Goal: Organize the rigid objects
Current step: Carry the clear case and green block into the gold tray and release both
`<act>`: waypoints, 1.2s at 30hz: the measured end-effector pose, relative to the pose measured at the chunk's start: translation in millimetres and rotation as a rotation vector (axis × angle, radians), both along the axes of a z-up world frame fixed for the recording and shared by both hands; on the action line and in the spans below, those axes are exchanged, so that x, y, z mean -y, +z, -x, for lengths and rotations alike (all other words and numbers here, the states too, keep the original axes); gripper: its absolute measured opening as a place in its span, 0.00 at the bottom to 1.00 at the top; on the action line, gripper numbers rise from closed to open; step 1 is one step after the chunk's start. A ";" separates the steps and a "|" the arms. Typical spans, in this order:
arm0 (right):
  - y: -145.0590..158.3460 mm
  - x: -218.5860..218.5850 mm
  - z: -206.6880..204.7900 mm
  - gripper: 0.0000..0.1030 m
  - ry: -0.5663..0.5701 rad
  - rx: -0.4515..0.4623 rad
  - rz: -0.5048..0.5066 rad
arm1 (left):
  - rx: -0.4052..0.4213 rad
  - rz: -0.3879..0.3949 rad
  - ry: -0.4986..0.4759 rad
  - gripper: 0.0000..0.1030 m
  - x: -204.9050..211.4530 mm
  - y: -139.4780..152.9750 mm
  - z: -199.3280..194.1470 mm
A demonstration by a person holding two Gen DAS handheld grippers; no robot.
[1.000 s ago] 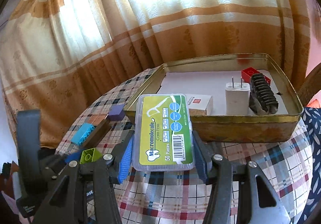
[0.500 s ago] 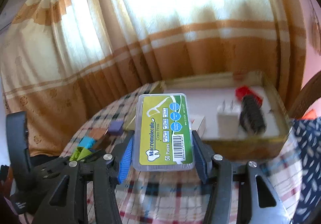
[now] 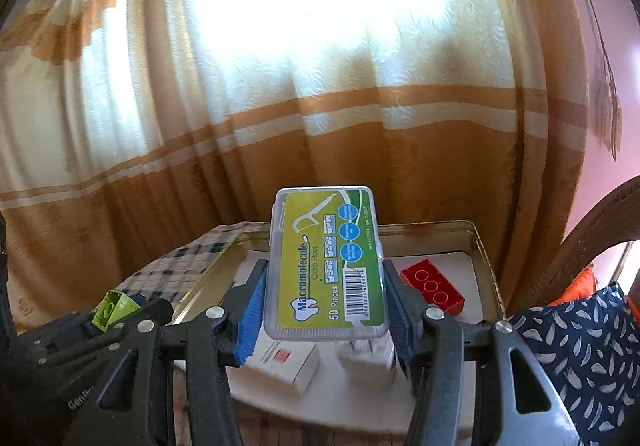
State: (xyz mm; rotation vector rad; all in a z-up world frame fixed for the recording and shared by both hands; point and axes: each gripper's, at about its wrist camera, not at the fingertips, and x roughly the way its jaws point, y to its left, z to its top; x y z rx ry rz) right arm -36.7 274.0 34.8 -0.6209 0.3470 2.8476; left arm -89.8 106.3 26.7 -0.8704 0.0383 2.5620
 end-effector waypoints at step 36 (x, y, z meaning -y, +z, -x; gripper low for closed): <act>-35.2 3.9 51.7 0.57 0.015 0.135 -0.009 | 0.049 0.218 0.100 0.33 -45.1 -56.2 41.9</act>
